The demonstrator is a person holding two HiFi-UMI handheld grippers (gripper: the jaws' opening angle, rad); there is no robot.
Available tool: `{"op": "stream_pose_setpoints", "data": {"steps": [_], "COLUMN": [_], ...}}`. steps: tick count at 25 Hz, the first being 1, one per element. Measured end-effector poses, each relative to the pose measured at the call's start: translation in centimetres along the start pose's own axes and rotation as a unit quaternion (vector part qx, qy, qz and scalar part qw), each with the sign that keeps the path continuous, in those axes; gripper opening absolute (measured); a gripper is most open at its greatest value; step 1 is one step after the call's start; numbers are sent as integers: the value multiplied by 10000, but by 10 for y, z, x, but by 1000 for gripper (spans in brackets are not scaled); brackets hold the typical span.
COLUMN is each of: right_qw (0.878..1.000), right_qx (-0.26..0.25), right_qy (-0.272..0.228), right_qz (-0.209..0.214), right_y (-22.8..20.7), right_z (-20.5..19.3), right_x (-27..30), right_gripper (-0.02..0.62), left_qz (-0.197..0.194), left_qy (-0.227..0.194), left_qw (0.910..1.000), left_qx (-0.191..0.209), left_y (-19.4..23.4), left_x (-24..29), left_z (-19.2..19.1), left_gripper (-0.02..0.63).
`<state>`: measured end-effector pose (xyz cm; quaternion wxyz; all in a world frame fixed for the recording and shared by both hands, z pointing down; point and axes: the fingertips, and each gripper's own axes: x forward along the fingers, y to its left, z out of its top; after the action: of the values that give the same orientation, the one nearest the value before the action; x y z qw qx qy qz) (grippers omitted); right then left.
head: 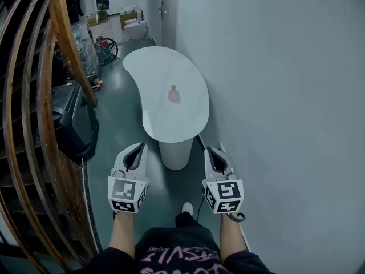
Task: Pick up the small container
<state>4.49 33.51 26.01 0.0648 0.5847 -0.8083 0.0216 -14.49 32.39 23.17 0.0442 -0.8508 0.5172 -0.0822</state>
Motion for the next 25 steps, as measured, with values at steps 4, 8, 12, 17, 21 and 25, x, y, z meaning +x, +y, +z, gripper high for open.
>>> {"op": "stream_pose_setpoints", "data": {"steps": [4,8,12,17,21,25], "right_qw": [9999,9998,9997,9996,9996,9995], "right_qx": [80,148,192,268,284,241], "right_qy": [3,26,55,21,60,122], "right_qz": [-99,-135,-125,-51,43,160], "right_y": [-11,-20,-34,-52,-70,-87], "right_z": [-3,-5,-9,-10,-13,-15], "right_x": [7,22,40,70,98,125], "right_gripper": [11,11,11,11,11,11], "left_qz": [-52,-51,-29,7,53,86], "left_qy": [29,99,122,222,281,364], "left_qw": [10000,9999,9999,9997,9996,9993], "left_qx": [22,41,32,27,-12,86], "left_y": [-2,4,7,14,19,20], "left_x": [11,26,46,79,111,145], "left_z": [0,-5,-5,-11,-14,-13], "left_gripper": [0,0,0,0,0,0]}}
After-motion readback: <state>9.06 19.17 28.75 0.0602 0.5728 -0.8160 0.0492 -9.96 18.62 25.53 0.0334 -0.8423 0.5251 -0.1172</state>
